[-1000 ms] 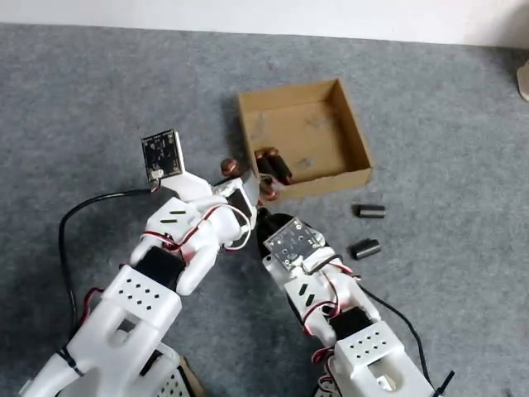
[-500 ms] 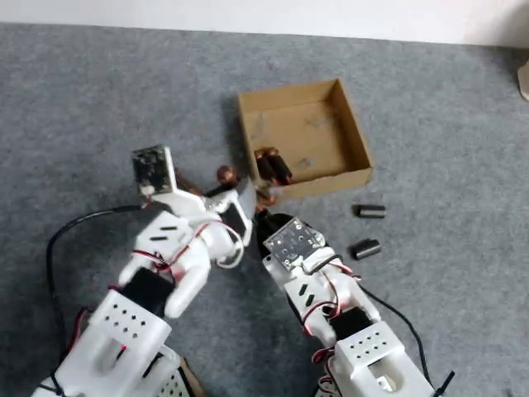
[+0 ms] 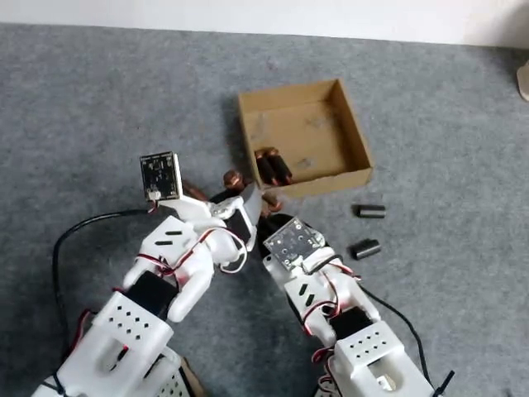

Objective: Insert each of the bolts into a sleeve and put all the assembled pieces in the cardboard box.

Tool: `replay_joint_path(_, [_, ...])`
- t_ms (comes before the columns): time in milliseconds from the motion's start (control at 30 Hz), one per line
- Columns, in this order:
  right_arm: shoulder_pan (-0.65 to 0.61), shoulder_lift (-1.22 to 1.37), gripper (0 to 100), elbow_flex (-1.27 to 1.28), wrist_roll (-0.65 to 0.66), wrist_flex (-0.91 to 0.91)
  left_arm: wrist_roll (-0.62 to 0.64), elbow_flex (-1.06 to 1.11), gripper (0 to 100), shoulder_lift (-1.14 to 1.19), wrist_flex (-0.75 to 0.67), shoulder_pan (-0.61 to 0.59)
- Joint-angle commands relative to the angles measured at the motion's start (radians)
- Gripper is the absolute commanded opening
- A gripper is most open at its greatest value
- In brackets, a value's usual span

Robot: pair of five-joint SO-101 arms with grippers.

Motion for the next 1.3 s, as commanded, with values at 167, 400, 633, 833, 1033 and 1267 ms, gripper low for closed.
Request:
replay_joint_path(167, [0.015,-0.012,0.4,0.151,0.009,-0.002,-0.094,0.022,0,-0.044,-0.035,0.016])
replay_joint_path(400, [0.015,-0.016,0.4,0.151,0.009,-0.004,-0.026,0.028,0,-0.044,-0.035,0.021])
replay_joint_path(633, [0.028,-0.013,0.4,0.151,0.008,-0.038,0.015,0.041,1,-0.044,-0.035,0.015])
replay_joint_path(833, [0.036,-0.012,0.4,0.151,0.008,-0.038,0.015,0.044,22,-0.044,-0.035,0.015])
replay_joint_path(1033, [0.036,-0.015,0.4,0.151,0.008,-0.039,0.017,0.084,50,-0.044,-0.035,-0.021])
replay_joint_path(1267, [0.038,-0.016,0.4,0.151,-0.04,-0.041,0.017,0.084,56,-0.045,-0.035,-0.13])
